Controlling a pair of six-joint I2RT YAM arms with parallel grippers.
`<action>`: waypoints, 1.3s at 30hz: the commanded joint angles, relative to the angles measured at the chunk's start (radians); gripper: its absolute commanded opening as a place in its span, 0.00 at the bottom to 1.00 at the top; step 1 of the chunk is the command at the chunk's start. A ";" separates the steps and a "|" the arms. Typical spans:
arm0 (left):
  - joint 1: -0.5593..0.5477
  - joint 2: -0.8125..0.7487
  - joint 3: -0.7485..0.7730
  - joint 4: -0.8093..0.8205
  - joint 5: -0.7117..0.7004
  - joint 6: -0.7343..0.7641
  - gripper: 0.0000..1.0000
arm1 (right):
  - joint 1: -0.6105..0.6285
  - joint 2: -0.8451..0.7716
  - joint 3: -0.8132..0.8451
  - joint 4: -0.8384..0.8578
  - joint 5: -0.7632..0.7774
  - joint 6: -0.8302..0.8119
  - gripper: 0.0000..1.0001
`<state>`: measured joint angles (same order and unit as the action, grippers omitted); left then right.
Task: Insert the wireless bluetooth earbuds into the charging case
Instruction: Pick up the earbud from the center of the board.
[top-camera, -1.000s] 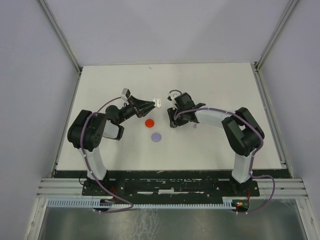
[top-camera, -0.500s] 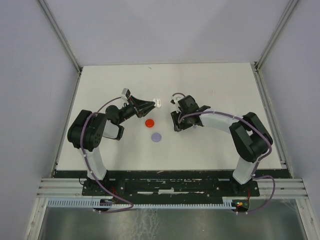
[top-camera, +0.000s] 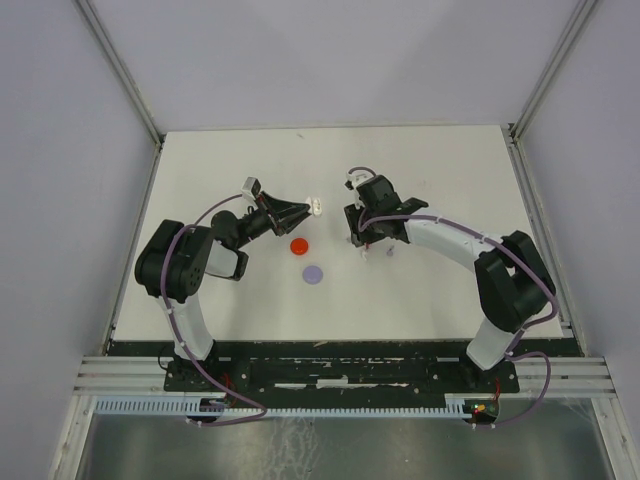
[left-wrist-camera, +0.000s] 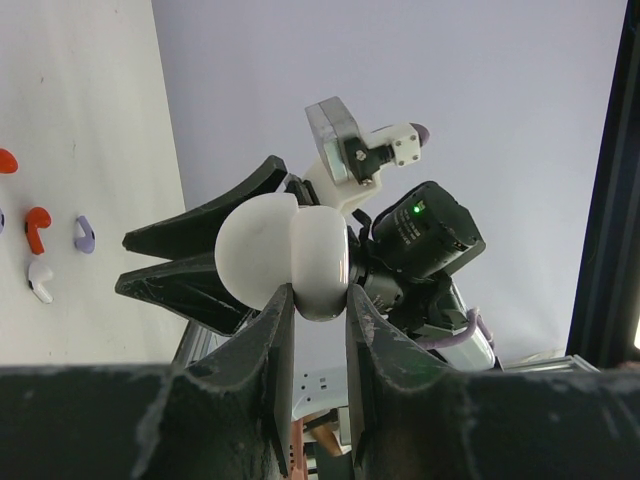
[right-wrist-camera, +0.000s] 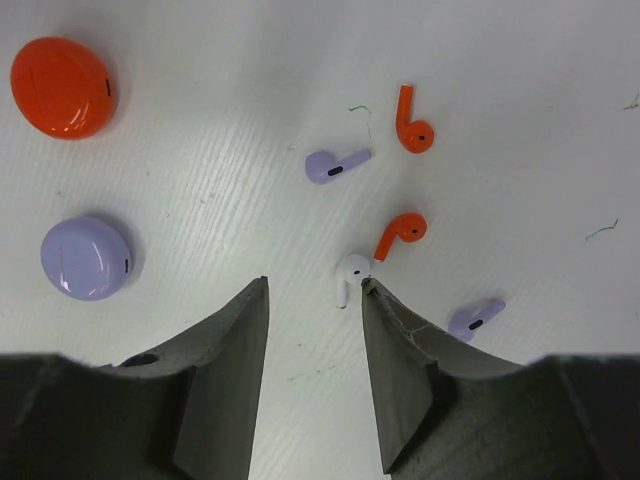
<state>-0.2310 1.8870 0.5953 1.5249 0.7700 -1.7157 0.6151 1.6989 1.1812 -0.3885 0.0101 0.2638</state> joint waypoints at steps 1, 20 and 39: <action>0.003 -0.006 0.004 0.138 0.020 -0.027 0.03 | 0.005 0.051 0.052 -0.042 0.035 0.002 0.49; 0.004 0.014 0.009 0.142 0.020 -0.026 0.03 | 0.004 0.107 0.046 -0.084 0.050 0.024 0.57; 0.005 0.019 0.003 0.161 0.020 -0.034 0.03 | -0.005 0.161 0.053 -0.067 -0.003 0.054 0.56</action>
<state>-0.2306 1.9049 0.5953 1.5253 0.7704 -1.7161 0.6132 1.8439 1.1988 -0.4721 0.0196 0.3023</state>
